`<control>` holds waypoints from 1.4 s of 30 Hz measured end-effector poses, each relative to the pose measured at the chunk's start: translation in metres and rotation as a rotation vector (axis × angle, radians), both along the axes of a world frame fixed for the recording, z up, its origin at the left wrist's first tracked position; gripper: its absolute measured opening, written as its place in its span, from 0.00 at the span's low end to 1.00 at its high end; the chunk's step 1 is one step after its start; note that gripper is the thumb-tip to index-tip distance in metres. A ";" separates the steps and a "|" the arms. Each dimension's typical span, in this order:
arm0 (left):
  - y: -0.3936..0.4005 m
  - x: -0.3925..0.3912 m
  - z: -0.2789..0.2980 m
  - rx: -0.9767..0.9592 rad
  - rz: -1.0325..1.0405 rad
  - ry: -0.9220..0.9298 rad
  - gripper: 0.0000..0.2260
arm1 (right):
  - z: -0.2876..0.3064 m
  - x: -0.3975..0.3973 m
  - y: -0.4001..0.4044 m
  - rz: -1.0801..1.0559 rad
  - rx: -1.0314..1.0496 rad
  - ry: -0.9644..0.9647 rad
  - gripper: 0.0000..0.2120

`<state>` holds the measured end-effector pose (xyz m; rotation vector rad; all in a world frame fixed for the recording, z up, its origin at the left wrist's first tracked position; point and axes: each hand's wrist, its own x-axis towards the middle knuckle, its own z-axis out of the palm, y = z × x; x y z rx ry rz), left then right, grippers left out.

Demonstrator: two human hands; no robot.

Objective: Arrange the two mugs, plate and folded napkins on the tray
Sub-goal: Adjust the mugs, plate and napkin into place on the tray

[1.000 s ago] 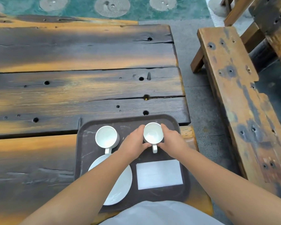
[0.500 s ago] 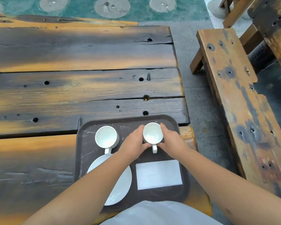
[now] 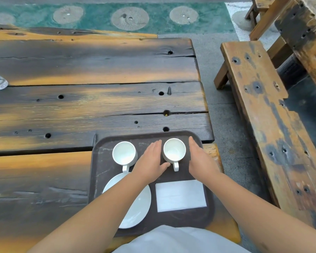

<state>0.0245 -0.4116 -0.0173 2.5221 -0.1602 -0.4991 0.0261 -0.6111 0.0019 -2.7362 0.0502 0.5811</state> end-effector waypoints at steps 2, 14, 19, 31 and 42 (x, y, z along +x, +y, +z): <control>0.005 -0.009 0.008 0.016 -0.038 -0.067 0.36 | 0.009 -0.011 0.001 0.043 0.000 -0.086 0.40; 0.097 -0.085 0.048 0.089 0.017 -0.311 0.20 | 0.025 -0.079 0.069 0.319 0.082 -0.260 0.31; 0.142 -0.118 0.030 0.136 0.215 -0.250 0.21 | 0.003 -0.103 0.096 0.331 0.053 -0.080 0.28; 0.165 -0.134 -0.028 0.071 0.377 0.300 0.10 | -0.051 -0.118 0.132 -0.118 0.069 0.254 0.06; 0.173 -0.127 -0.038 -0.083 0.556 0.401 0.05 | -0.059 -0.108 0.133 -0.288 0.115 0.255 0.08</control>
